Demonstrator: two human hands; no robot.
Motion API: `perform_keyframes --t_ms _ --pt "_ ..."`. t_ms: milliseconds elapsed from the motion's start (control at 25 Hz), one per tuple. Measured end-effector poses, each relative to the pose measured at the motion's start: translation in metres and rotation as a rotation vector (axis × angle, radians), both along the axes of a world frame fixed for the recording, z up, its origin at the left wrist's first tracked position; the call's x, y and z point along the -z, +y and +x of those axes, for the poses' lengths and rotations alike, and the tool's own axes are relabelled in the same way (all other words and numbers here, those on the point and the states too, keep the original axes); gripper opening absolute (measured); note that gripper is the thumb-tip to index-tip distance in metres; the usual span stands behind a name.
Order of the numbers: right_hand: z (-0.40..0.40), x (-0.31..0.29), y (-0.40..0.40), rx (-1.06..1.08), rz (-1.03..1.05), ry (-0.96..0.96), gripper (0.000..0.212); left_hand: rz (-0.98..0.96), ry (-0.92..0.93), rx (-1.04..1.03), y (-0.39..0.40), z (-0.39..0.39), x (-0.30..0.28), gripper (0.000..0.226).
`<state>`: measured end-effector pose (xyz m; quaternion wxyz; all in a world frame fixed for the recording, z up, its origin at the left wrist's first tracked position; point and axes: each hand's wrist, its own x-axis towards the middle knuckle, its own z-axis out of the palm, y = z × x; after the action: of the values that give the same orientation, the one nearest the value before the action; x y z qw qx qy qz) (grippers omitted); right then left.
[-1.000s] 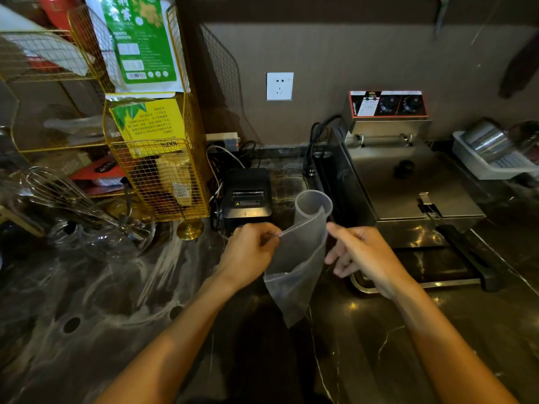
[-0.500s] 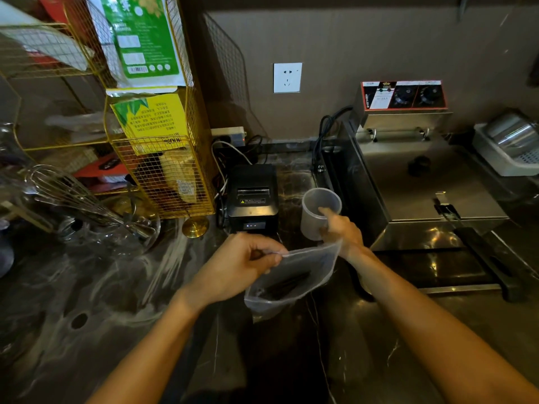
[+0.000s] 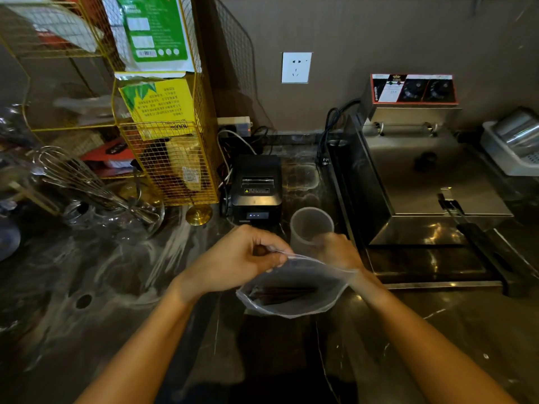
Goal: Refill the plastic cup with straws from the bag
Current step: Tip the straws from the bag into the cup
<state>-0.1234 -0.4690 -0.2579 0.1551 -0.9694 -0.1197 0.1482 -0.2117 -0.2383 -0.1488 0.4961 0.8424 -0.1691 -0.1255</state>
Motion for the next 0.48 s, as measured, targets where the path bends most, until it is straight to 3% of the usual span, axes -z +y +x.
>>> perform_keyframes --t_ms 240,320,480 --pt "-0.031 -0.002 -0.006 -0.046 0.125 0.102 0.026 0.005 -0.034 0.034 -0.009 -0.006 -0.006 0.018" --pt "-0.039 -0.003 -0.014 -0.001 0.258 0.102 0.026 0.001 -0.045 0.029 -0.012 -0.006 -0.008 0.018" --pt "-0.068 0.0 -0.05 0.532 0.797 -0.067 0.02 -0.053 -0.037 0.038 -0.017 -0.002 -0.01 0.016"
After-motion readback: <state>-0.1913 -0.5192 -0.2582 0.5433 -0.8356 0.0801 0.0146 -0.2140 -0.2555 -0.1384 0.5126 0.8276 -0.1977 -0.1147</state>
